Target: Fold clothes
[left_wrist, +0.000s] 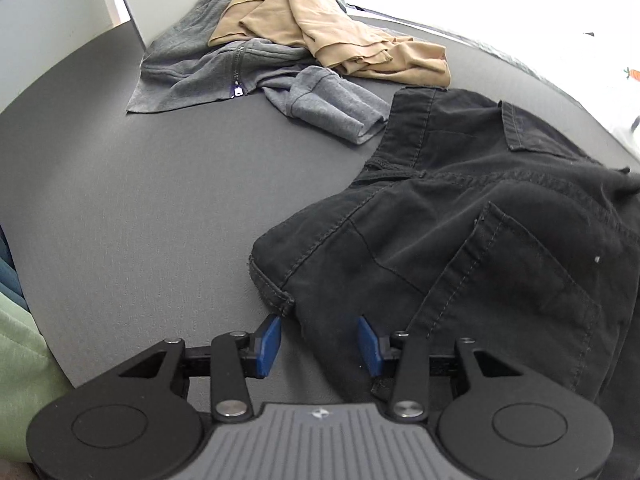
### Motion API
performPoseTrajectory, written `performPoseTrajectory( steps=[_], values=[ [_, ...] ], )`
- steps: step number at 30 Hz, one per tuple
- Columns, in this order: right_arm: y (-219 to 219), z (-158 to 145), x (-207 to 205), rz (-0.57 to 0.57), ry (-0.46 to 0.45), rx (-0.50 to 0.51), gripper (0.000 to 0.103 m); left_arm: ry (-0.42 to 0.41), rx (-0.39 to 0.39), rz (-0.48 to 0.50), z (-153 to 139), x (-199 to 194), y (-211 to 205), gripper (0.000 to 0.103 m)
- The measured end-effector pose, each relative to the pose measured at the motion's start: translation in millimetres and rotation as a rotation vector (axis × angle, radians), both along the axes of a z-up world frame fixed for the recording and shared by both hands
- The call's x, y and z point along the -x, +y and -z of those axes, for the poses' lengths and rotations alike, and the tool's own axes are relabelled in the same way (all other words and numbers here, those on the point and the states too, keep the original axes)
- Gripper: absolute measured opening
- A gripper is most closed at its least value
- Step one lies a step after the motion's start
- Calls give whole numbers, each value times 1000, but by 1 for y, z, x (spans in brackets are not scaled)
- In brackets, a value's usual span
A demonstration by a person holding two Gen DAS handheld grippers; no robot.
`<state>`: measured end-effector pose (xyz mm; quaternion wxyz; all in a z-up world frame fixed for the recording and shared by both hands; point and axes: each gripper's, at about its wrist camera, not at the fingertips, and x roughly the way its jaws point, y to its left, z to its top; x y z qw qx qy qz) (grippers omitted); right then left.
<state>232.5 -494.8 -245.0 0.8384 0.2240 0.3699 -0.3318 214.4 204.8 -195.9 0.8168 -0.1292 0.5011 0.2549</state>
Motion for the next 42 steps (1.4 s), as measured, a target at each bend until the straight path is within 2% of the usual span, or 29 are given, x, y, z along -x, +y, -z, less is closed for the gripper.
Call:
performPoseTrajectory(
  steps=[5, 11, 13, 15, 17, 22, 24, 26, 33, 39, 42],
  values=[
    [3, -4, -3, -40, 45, 79, 7, 26, -35, 36, 0, -3, -8, 45],
    [22, 1, -11, -136, 167, 203, 20, 41, -41, 53, -1, -1, -13, 45],
    [31, -6, -7, -169, 154, 235, 40, 44, -47, 65, -5, 0, -15, 45],
    [40, -13, -3, -192, 138, 266, 52, 41, -71, 82, -10, 2, -18, 47],
    [50, -20, 1, -205, 129, 294, 54, 32, -99, 101, -17, 4, -22, 51],
    [74, -36, 2, -226, 104, 343, 74, -12, -156, 150, -44, 5, -28, 65],
    [90, -44, 1, -240, 93, 400, 79, -33, -177, 166, -54, 3, -28, 75],
    [105, -54, -3, -262, 79, 452, 84, -59, -200, 181, -65, 0, -27, 80],
    [139, -72, -46, -336, 3, 422, 93, -197, -213, 264, -86, -42, -27, 94],
    [172, -80, -105, -449, -64, 388, 99, -305, -183, 313, -81, -99, -43, 98],
    [181, -87, -145, -480, -115, 349, 99, -309, -180, 348, -73, -140, -49, 98]
  ],
)
